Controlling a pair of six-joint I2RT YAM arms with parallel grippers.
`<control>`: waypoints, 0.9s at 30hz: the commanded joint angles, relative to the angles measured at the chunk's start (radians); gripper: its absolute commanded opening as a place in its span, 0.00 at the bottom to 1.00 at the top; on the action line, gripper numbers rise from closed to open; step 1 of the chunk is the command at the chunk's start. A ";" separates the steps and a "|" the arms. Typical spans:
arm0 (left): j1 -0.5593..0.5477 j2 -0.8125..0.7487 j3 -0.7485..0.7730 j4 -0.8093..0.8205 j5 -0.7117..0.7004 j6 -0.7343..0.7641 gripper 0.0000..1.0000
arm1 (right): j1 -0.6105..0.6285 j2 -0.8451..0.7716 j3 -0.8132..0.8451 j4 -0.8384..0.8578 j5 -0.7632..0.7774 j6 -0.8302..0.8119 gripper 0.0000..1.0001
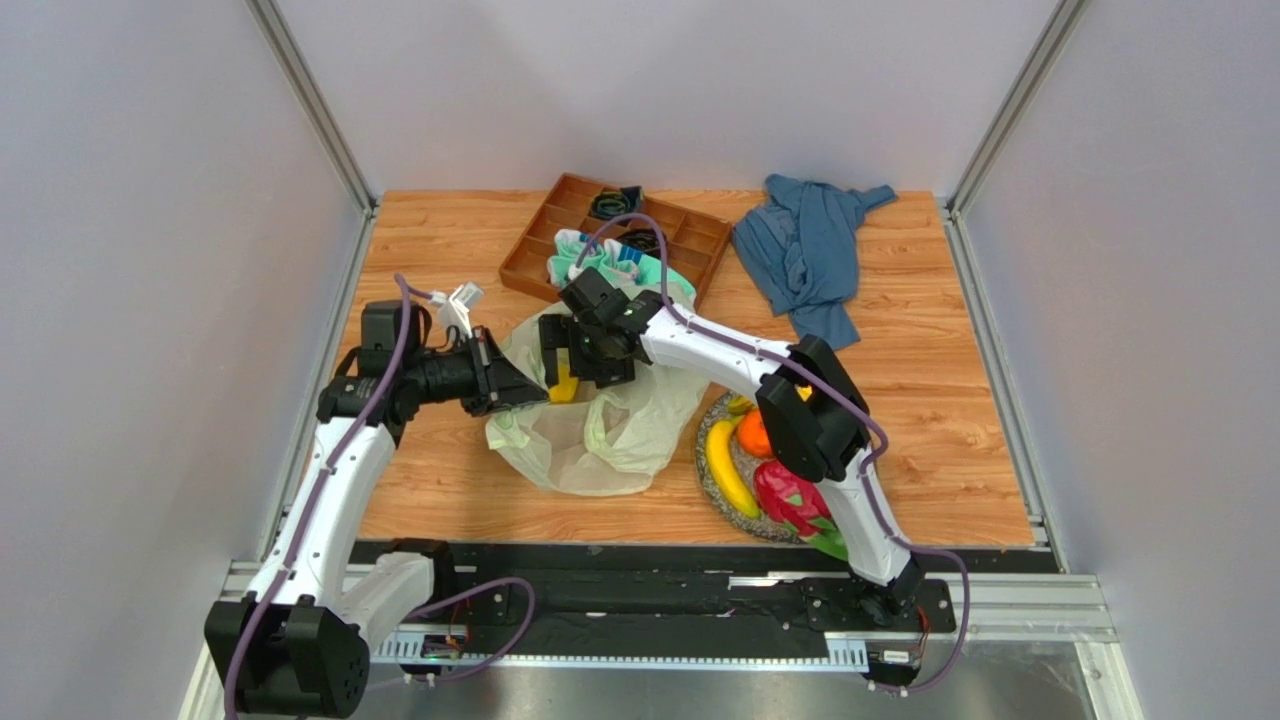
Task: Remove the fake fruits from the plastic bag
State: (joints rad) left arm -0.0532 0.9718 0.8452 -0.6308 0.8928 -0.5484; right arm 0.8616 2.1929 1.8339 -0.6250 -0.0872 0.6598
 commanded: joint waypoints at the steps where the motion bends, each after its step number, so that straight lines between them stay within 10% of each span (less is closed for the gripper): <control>1: 0.006 0.005 0.038 0.016 0.034 0.007 0.00 | -0.006 0.034 0.060 0.016 0.052 0.028 1.00; 17: 0.007 0.008 0.002 0.008 0.031 0.013 0.00 | 0.024 0.194 0.243 0.090 0.141 -0.098 0.93; 27: 0.016 0.013 -0.006 0.046 0.035 -0.013 0.00 | 0.031 -0.082 0.082 0.097 0.101 -0.262 1.00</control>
State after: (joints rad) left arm -0.0433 0.9844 0.8402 -0.6254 0.8913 -0.5465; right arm 0.8886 2.2734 1.9385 -0.5655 -0.0078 0.4675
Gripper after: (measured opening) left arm 0.006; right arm 0.998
